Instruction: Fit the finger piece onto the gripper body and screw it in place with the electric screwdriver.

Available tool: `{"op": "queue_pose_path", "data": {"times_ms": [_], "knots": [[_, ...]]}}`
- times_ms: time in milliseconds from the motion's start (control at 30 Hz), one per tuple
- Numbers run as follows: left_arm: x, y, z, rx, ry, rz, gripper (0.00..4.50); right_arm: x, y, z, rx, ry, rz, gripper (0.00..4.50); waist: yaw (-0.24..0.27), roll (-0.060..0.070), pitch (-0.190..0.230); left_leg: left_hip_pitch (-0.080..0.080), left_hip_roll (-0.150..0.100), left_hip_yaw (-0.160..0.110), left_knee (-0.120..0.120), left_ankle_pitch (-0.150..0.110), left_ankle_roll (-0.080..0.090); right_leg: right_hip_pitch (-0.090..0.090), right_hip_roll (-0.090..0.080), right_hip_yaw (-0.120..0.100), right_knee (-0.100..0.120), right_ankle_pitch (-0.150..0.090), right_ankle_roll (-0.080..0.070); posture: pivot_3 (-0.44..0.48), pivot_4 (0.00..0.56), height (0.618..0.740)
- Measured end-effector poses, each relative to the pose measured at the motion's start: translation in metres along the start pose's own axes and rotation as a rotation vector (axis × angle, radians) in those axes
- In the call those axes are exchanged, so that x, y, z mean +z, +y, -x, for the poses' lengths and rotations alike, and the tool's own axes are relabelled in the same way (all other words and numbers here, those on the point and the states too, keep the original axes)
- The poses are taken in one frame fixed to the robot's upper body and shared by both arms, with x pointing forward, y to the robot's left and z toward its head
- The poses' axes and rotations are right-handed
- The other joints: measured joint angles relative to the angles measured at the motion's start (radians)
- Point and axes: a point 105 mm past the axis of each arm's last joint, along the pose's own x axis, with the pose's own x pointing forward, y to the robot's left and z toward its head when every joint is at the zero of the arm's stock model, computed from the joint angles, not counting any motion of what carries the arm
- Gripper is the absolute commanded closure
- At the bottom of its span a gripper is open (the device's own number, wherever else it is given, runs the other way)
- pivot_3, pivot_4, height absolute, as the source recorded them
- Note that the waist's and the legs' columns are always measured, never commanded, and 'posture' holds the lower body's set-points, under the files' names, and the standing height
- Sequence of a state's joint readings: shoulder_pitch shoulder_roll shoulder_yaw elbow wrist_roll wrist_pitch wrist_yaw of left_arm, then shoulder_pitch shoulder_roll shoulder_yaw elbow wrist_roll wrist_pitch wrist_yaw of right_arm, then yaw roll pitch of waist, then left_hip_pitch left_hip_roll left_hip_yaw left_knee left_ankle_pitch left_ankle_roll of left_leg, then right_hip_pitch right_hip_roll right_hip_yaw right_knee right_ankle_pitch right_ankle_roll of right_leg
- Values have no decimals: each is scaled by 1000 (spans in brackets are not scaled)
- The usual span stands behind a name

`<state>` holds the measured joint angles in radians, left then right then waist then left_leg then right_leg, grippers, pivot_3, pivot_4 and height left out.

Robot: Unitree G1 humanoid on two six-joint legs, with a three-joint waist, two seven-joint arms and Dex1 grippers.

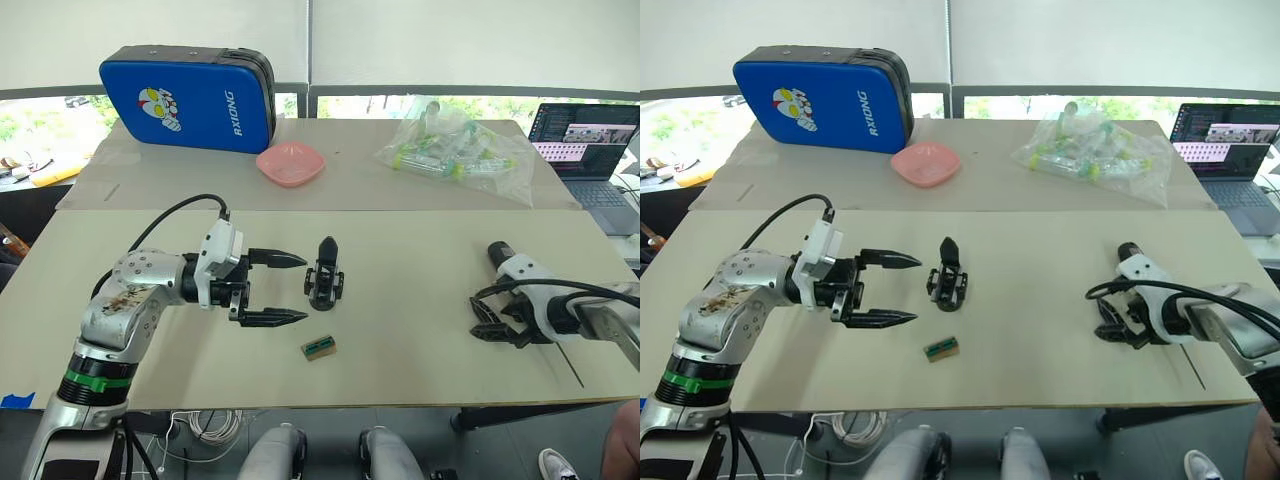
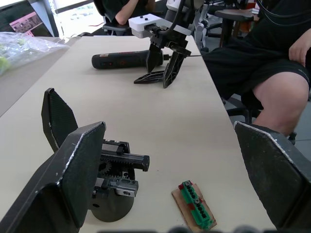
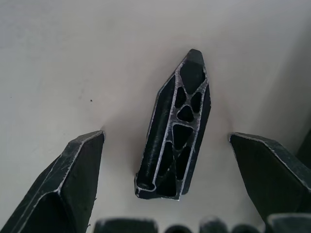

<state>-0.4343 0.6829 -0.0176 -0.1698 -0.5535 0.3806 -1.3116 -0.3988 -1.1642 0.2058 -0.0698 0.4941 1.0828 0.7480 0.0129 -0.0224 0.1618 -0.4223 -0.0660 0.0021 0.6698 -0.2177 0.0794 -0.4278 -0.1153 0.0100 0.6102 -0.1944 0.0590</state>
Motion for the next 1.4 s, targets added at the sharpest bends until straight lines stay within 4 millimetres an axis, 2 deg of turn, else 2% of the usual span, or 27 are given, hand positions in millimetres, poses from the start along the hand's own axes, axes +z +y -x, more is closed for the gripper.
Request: {"op": "queue_pose_path", "data": {"times_ms": [200, 300, 533, 567, 700, 800, 867, 933, 1033, 1100, 1167, 1267, 1400], "knots": [[-14, -7, 8, 4, 37, 48, 32, -3, 1, 0, 11, 30, 7, 0, 3, 0, 0, 0, 0, -1, 0, 0, 0, 0, 0, 0, 0, 0, 0, 0, 150, 740], [-14, -7, 10, 0, 46, 45, 0, -5, 3, 1, 17, 45, 7, 840, 6, 0, 0, 0, 0, -1, 0, -3, -6, 1, -1, 0, 0, 0, 0, 0, 150, 740], [-14, -6, 10, -4, 47, 45, 0, -9, 6, 0, 15, 61, -5, 3245, 7, -1, -1, 1, 0, -2, 0, -3, -6, 2, -1, -2, -1, 0, 0, 0, 150, 740], [-14, -6, 10, -4, 46, 44, 0, -9, 6, 0, 13, 56, -7, 3420, 7, -2, -1, 1, 0, -2, 0, -3, -6, 2, 0, -2, -1, 0, 0, 0, 150, 740], [-5, -2, 6, 9, -18, 70, 0, -6, 10, 0, 22, -24, -53, 3416, 5, -3, -2, 1, 0, -2, 2, -3, -6, 3, 0, -2, 0, 1, 0, 0, 150, 740], [12, 5, 1, 51, -119, 80, 0, -2, 12, 3, 23, -111, -67, 3416, 2, -3, -2, 0, 0, -2, 2, -2, -5, 2, 1, -2, 1, 2, 1, 0, 150, 740], [27, 12, -3, 85, -211, 105, 0, 11, 11, 12, -14, -228, -35, 3416, 2, -1, -1, 0, 0, -2, 3, -1, -3, 2, 3, -2, 1, 2, 1, 0, 150, 740], [44, 23, -7, 132, -297, 139, 0, 33, 11, 32, -85, -377, 28, 3416, 2, 0, 0, 0, 0, -2, 3, 0, -1, 1, 6, -2, 2, 2, 2, 0, 150, 740], [65, 42, -11, 210, -388, 194, 0, 72, 25, 61, -166, -611, 109, 3416, 0, 0, 0, 0, 0, -3, 5, 0, -1, 2, 8, -1, 3, 2, 2, 0, 150, 740], [77, 54, -19, 238, -459, 266, 0, 103, 49, 78, -211, -777, 218, 3416, -1, 0, 0, 0, 0, -3, 6, 0, -2, 1, 8, -1, 4, 3, 2, 0, 150, 740], [84, 57, -30, 225, -483, 308, 0, 129, 77, 92, -232, -919, 327, 3416, -1, 0, 0, 0, -1, -3, 6, 0, -2, 1, 8, -1, 4, 3, 2, 0, 150, 740], [85, 62, -44, 241, -489, 351, 0, 148, 98, 100, -258, -1034, 365, 3416, 2, 0, 0, 0, -3, -3, 6, 0, -2, 1, 8, -1, 4, 3, 2, 0, 150, 740], [85, 70, -58, 263, -557, 433, 0, 156, 110, 94, -310, -1058, 376, 3416, 11, 0, 0, 0, -5, -4, 7, 0, -2, 2, 7, 0, 3, 3, 3, 0, 150, 740]]}}
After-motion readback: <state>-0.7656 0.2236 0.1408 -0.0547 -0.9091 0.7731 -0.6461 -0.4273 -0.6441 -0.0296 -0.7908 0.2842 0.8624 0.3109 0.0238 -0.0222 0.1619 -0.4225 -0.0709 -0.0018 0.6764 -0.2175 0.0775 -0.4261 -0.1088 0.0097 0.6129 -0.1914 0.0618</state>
